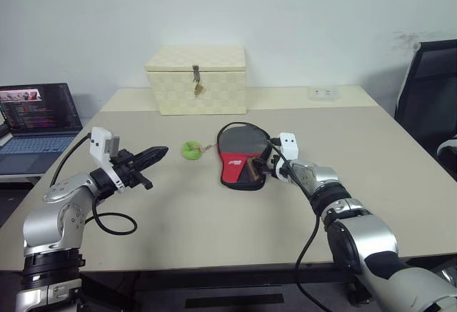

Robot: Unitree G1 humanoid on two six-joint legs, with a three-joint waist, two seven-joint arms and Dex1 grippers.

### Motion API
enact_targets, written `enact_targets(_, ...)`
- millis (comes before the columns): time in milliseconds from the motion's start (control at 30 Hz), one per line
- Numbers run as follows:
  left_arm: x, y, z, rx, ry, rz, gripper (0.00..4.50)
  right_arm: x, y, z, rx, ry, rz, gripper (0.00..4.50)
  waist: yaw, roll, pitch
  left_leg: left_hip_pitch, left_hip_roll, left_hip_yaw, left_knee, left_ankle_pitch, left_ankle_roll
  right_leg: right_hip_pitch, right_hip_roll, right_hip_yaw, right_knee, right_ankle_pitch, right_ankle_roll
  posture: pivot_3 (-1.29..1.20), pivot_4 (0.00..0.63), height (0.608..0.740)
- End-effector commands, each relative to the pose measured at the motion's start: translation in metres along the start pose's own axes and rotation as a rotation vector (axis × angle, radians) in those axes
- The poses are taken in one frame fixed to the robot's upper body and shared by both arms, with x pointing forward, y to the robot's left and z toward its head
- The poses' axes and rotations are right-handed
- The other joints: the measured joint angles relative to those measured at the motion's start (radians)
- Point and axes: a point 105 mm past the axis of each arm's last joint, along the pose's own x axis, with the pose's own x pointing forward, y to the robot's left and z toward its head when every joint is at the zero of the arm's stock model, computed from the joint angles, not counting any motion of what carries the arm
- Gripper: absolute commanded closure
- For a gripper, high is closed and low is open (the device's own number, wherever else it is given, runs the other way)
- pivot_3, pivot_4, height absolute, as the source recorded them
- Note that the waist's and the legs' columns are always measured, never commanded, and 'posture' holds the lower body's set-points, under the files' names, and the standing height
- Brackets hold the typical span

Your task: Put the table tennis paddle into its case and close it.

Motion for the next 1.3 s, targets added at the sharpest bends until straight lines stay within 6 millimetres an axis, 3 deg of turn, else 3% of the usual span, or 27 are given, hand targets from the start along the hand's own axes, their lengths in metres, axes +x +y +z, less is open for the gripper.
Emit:
enact_targets(33, 0.002, -0.006, 0.018, 0.057, -0.04, -0.023, 4.47, 0.004, 0.016, 0.003, 0.001, 0.001, 0.049, 0.0, -0.002, 0.0, 0.0, 0.0, 0.0, 0.0, 0.0, 0.0, 0.0, 0.0, 0.0, 0.0, 0.0, 0.0, 0.0, 0.0, 0.15, 0.74)
enact_targets(133, 0.003, -0.007, 0.018, 0.06, -0.037, -0.027, 4.47, 0.006, 0.025, 0.002, -0.015, 0.005, 0.071, 0.0, -0.004, 0.0, 0.0, 0.002, 0.0, 0.0, -0.001, 0.0, 0.0, 0.0, 0.0, 0.001, 0.001, 0.0, 0.0, 0.0, 0.15, 0.74)
enact_targets(233, 0.003, -0.008, 0.018, 0.063, -0.036, -0.029, 4.5, 0.009, 0.036, 0.002, -0.021, 0.006, 0.098, 0.57, -0.006, 0.0, 0.0, 0.003, 0.001, 0.002, -0.001, 0.0, 0.0, 0.0, 0.001, 0.002, 0.001, 0.0, 0.0, 0.0, 0.15, 0.74)
enact_targets(467, 0.003, -0.01, 0.017, 0.067, -0.028, -0.032, 4.5, 0.011, 0.045, -0.002, 0.016, 0.016, 0.122, 2.93, -0.004, 0.0, 0.0, 0.004, 0.001, 0.002, -0.001, 0.0, 0.0, 0.001, 0.0, 0.002, 0.002, 0.0, 0.0, 0.0, 0.15, 0.74)
enact_targets(533, 0.003, -0.011, 0.016, 0.067, -0.025, -0.033, 4.5, 0.011, 0.046, -0.003, 0.035, 0.021, 0.128, 3.32, -0.004, 0.0, 0.0, 0.004, 0.001, 0.002, -0.001, 0.0, 0.0, 0.001, 0.0, 0.002, 0.002, 0.0, 0.0, 0.0, 0.15, 0.74)
enact_targets(1000, 0.002, -0.014, 0.014, 0.064, -0.006, -0.052, 4.5, 0.004, 0.026, -0.002, 0.205, 0.036, 0.115, 3.34, -0.001, -0.001, 0.0, 0.004, 0.001, 0.002, -0.001, 0.0, 0.0, 0.001, 0.0, 0.002, 0.002, 0.0, 0.0, 0.0, 0.15, 0.74)
enact_targets(1200, -0.012, -0.035, -0.002, 0.046, 0.111, -0.186, 4.5, -0.008, 0.03, -0.004, 0.246, 0.122, 0.182, 3.34, 0.0, 0.0, 0.0, 0.003, 0.001, 0.001, -0.002, 0.0, 0.0, 0.001, 0.0, 0.002, 0.0, 0.0, 0.0, 0.0, 0.15, 0.74)
enact_targets(1300, -0.025, -0.049, -0.016, 0.047, 0.211, -0.276, 4.5, -0.023, 0.035, -0.006, 0.245, 0.157, 0.214, 3.34, 0.0, 0.0, 0.0, 0.003, 0.001, 0.001, -0.003, 0.0, 0.0, 0.001, 0.0, 0.002, -0.001, 0.0, 0.0, 0.0, 0.15, 0.74)
